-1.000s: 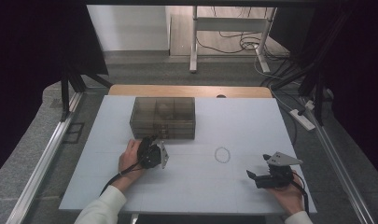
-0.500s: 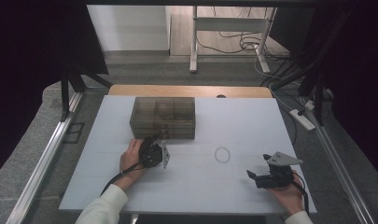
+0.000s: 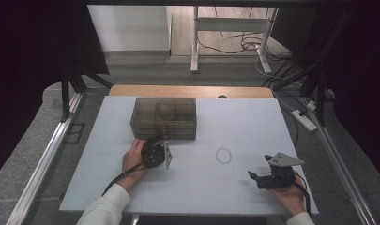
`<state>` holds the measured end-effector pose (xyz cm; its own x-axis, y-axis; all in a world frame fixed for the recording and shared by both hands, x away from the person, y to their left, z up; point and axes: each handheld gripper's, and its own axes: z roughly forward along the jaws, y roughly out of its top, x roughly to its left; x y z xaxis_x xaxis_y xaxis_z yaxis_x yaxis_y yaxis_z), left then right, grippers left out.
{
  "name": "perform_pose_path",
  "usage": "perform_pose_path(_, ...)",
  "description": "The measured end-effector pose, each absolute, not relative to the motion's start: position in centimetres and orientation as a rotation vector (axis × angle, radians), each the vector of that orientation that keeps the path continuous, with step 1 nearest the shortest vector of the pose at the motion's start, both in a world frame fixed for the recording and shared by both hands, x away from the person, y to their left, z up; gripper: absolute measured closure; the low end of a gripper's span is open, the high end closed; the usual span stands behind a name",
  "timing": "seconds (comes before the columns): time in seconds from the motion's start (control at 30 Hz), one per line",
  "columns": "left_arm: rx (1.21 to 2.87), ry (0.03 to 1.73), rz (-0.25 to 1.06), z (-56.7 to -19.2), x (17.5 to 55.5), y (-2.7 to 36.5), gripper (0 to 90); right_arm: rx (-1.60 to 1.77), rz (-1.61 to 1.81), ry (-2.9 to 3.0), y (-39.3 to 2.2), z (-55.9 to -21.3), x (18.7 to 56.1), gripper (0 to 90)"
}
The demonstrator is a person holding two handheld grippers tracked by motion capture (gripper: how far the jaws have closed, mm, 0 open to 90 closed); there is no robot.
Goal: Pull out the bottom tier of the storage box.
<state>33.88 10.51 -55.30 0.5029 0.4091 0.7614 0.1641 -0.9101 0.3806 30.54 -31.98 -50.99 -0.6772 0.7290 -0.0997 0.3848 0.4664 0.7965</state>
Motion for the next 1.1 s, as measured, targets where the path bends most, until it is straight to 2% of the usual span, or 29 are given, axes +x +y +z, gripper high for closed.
perform_pose_path(1.1,2.497,0.476,1.412,-55.77,34.66,10.15,57.5,0.938,1.080,2.288,-31.98,-50.99,30.50,7.7)
